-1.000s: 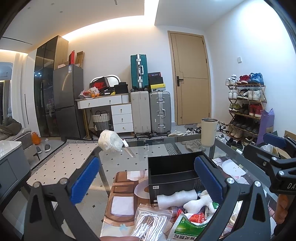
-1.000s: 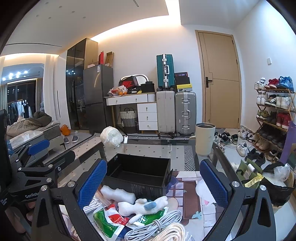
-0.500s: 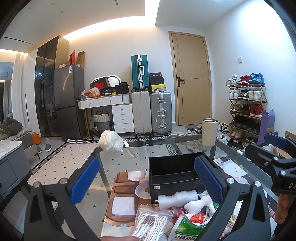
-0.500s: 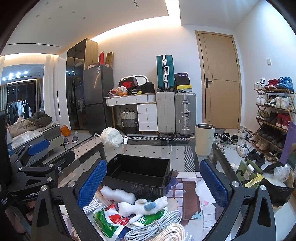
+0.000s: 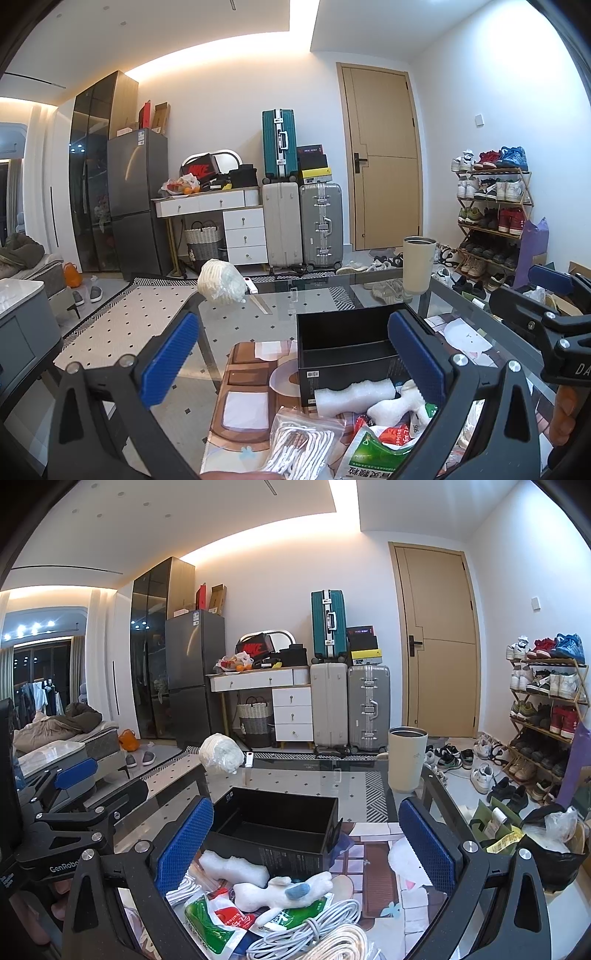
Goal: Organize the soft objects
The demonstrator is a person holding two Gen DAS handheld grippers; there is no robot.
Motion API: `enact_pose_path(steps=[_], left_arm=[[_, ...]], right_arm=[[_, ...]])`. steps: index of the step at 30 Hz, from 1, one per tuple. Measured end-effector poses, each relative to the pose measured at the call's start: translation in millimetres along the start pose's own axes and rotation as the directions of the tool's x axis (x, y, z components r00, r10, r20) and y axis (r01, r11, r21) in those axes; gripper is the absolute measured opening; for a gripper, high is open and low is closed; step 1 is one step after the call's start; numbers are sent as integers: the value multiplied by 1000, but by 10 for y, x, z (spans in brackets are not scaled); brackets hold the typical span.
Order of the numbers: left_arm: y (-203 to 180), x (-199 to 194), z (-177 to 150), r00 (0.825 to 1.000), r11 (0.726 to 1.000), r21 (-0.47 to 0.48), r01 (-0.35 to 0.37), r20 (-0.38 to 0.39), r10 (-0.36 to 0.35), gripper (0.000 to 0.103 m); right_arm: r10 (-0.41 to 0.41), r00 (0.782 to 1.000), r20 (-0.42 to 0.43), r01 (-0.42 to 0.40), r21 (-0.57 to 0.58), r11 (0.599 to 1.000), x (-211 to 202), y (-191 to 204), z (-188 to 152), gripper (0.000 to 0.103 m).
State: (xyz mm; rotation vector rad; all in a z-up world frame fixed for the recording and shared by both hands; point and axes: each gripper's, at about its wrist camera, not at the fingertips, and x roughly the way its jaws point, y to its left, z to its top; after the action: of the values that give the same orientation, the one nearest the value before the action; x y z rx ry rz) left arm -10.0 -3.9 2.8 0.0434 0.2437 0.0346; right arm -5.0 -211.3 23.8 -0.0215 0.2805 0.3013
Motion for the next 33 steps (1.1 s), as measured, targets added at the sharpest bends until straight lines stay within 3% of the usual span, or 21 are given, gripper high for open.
enact_pose_path(steps=[23,27,33], left_arm=[[9,5,1,1000,1000,-1,-5,-5,5,103],[45,59,22,998,1000,-18,26,-55,-27,103],[216,207,50,981,994,-86,69,-173,-83,103]], right_arm=[[-5,1000,-12,5,1,1000,15,1,-3,102],[-14,997,-77,17,34,999,96,-49,25,102],[-54,988,-146,65,76,995,188,-157,38,102]])
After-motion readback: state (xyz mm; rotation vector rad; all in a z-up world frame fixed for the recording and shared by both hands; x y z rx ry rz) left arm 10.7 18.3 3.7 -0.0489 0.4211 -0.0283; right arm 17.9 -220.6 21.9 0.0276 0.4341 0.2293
